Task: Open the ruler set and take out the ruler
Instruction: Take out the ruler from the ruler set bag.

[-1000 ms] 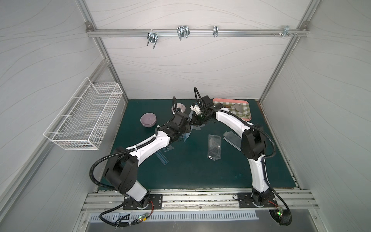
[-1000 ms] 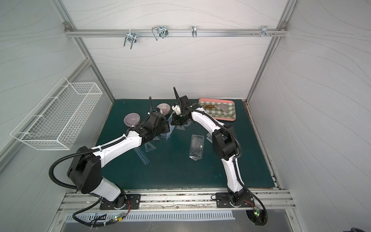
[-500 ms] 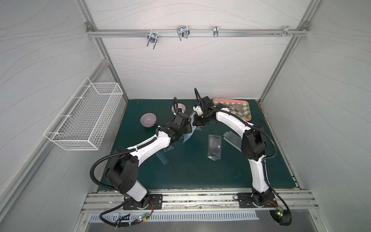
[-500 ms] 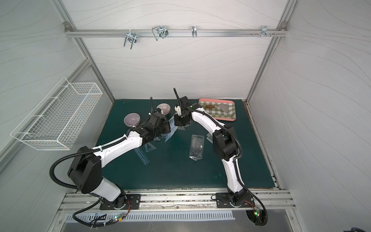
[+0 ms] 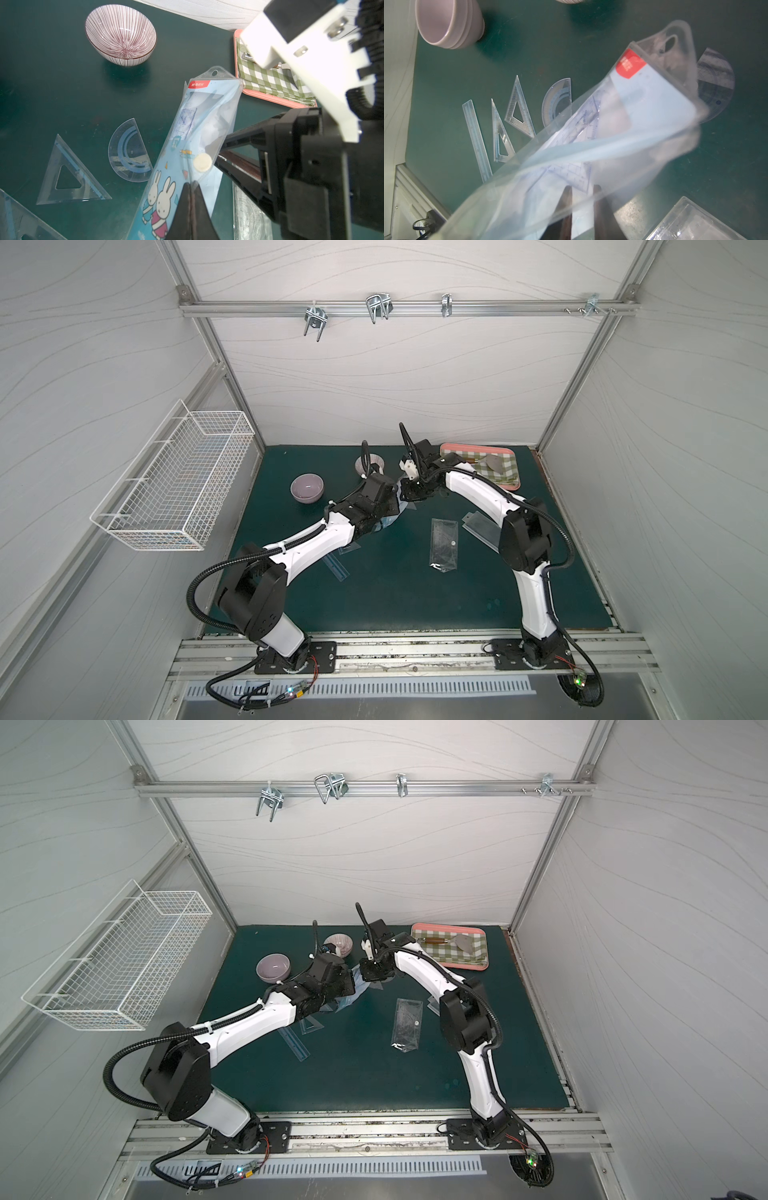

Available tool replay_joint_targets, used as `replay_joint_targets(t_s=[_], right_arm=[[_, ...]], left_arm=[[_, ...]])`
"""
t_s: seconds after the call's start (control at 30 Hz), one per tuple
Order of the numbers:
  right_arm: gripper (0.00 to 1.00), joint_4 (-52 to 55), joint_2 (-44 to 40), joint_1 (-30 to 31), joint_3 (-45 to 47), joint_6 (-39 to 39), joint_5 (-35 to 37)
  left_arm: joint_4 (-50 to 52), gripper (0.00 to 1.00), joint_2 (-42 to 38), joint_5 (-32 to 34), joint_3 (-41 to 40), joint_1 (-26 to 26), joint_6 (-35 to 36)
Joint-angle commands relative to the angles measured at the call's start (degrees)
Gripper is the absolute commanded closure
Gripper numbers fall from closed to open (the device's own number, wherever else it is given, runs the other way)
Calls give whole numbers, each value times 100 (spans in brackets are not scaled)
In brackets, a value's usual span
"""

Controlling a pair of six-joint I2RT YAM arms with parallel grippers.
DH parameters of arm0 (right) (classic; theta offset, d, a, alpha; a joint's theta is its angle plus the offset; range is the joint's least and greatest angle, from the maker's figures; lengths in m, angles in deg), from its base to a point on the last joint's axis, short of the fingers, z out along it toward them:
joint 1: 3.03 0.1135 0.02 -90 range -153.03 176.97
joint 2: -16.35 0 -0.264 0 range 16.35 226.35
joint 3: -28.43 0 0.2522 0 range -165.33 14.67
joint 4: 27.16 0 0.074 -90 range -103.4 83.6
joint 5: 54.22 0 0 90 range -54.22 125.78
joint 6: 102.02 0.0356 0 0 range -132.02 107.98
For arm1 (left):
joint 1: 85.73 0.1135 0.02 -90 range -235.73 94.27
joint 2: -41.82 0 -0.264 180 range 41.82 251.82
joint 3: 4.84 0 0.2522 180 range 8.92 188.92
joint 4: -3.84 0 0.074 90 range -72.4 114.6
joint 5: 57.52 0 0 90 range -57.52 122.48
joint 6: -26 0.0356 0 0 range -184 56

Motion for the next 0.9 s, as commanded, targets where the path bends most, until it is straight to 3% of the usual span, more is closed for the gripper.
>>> replay_joint_targets(t_s=[0.0,0.5,0.87], right_arm=[[79,160,13,100,-125,-8,-206],[79,-680,-215,107,376,620,-819],[68,-525,-291,116,382,667,136]], left_arm=[[-432,100,-44,281,235,-75,121],[-685,100,-149,482,102,-207,-18],[-1075,100,-208,471,-203,-259,-310]])
